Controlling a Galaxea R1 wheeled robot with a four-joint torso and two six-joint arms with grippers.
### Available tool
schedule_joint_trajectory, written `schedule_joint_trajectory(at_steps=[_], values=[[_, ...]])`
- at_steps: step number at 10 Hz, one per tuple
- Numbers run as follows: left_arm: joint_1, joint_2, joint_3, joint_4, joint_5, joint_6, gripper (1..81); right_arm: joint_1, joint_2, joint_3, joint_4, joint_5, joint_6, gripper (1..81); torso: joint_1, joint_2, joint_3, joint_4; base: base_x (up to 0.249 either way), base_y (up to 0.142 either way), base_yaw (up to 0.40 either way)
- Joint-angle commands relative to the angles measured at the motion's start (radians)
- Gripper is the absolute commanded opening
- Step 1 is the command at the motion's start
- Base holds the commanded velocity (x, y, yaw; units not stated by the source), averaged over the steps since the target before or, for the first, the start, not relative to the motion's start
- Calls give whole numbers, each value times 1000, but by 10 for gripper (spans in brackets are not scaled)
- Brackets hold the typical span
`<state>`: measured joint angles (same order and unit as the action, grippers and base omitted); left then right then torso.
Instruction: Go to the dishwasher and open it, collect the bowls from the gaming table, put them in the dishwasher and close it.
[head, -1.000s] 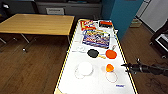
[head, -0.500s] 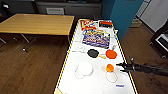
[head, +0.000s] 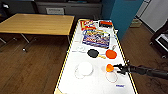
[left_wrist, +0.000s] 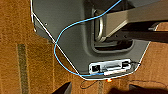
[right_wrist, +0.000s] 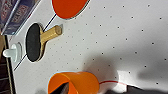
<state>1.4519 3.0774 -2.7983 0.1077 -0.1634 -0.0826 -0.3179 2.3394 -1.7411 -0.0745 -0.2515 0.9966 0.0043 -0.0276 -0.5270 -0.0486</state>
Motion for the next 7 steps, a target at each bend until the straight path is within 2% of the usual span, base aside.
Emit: schedule_joint_trajectory(at_steps=[1,7], values=[[22,0,0,-8,73,-2,811,133,-27,5,19,-15,5,811,0,0,0,0,0,0,0],[31,-5,-1,-9,73,-2,811,110,28,-12,19,17,20,811,0,0,0,0,0,0,0]])
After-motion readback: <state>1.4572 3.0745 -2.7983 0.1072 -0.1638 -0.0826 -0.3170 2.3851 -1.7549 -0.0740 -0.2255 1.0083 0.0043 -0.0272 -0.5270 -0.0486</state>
